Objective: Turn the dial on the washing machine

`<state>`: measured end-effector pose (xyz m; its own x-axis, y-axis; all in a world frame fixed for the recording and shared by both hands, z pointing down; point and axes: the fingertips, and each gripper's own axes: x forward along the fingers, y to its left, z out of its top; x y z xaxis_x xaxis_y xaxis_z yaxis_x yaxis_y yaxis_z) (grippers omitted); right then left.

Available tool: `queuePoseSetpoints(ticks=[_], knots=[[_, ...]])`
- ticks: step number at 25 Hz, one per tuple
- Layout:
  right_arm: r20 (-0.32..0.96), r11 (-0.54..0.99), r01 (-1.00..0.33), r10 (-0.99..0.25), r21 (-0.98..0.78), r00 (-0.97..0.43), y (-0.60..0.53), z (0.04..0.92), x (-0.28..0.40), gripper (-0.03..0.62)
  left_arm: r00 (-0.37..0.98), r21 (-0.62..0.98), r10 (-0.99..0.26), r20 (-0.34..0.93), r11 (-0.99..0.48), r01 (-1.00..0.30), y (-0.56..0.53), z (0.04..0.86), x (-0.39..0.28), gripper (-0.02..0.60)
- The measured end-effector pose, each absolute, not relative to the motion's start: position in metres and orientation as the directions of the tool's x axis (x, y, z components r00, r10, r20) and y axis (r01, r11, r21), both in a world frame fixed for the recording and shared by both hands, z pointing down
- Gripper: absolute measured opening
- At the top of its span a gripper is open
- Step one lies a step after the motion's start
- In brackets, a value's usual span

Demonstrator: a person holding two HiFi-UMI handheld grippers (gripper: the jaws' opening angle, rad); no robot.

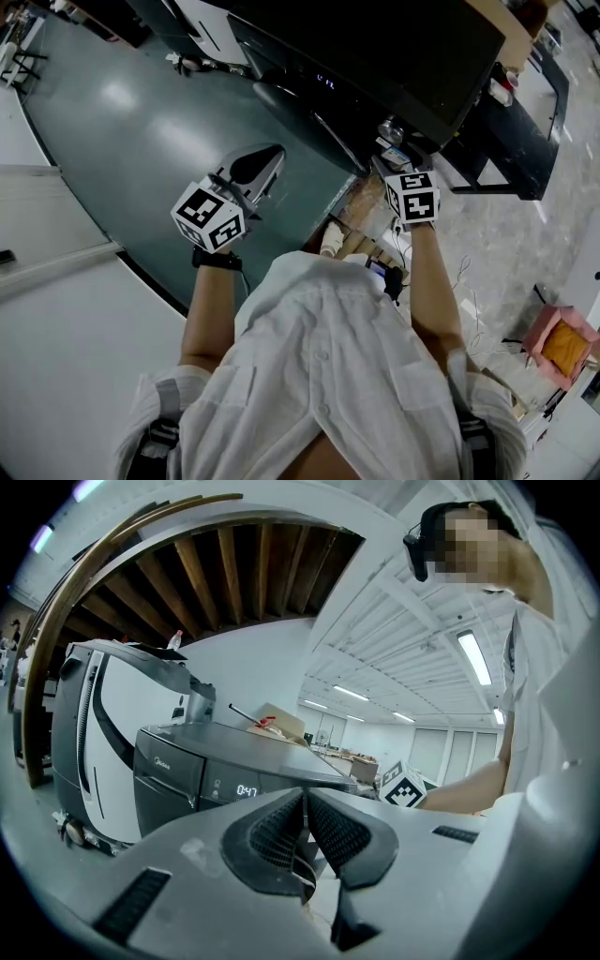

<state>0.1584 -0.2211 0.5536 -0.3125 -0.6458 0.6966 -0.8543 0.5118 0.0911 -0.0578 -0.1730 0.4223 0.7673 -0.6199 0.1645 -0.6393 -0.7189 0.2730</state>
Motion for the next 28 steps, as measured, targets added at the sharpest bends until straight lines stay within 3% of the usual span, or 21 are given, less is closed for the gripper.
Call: queuePoseSetpoints(ticks=[7, 20, 28], knots=[[0.721, 0.515, -0.857, -0.605, 0.031, -0.337, -0.221, 0.571, 0.154, 0.305, 0.765, 0.274, -0.621, 0.171, -0.715, -0.643, -0.173, 0.424, -0.059, 0.017], [0.660, 0.498, -0.865, -0.669, 0.057, -0.342, -0.220, 0.557, 0.158, 0.286, 0.753, 0.271, -0.636, 0.165, -0.705, -0.655, -0.175, 0.422, -0.064, 0.017], [0.713, 0.548, -0.835, -0.606, 0.053, -0.352, -0.219, 0.575, 0.153, 0.287, 0.768, 0.269, -0.618, 0.168, -0.721, -0.638, -0.170, 0.422, -0.055, 0.017]])
